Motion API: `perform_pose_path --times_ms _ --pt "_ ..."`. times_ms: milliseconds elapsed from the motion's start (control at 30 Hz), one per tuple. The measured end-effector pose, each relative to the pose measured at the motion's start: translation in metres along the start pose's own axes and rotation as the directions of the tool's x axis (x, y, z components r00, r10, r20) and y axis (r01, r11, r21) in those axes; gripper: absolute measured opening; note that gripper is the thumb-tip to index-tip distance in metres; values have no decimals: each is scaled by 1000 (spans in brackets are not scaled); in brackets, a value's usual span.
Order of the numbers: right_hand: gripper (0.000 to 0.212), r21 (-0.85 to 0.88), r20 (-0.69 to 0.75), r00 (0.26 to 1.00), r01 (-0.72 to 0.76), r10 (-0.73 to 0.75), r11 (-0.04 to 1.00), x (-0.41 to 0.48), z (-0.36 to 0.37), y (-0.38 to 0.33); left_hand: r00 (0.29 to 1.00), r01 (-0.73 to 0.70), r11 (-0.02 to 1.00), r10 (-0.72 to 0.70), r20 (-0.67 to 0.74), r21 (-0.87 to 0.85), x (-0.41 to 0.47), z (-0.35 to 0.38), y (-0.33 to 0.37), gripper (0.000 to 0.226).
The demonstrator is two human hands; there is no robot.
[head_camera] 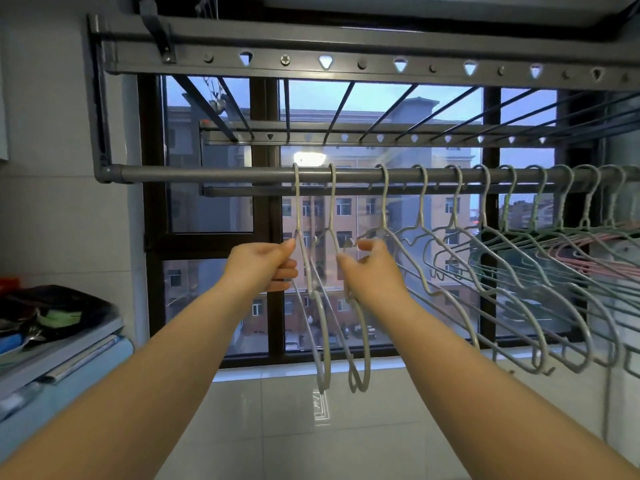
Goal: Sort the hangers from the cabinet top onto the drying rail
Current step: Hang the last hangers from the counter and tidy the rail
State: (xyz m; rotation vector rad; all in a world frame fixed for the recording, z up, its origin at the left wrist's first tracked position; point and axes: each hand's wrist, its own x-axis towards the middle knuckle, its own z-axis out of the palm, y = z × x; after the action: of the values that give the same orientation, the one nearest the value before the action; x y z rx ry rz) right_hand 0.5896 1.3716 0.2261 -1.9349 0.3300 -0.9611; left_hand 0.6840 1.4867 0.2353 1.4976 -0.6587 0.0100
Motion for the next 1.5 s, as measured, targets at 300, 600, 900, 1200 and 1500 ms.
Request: perform_pose_path --times_ms 300,600,900,1200,1500 --pt "33 -281 -123 938 280 -324 918 -72 -38 -7 888 -405 907 420 -190 112 -64 -2 -19 19" --pt "25 -444 -366 863 168 -350 880 -111 -123 51 811 -581 814 580 -77 7 -158 50 -26 12" --pt "34 -637 -296 815 220 -498 739 -104 -170 91 861 -464 879 477 -177 109 -171 165 -36 38" --pt "49 -778 -131 800 283 -585 561 -92 -181 102 874 -301 936 347 -339 183 -156 212 -40 50" --pt "57 -715 64 838 417 -541 561 -81 -159 109 921 -194 943 271 -281 271 -155 210 -40 30"
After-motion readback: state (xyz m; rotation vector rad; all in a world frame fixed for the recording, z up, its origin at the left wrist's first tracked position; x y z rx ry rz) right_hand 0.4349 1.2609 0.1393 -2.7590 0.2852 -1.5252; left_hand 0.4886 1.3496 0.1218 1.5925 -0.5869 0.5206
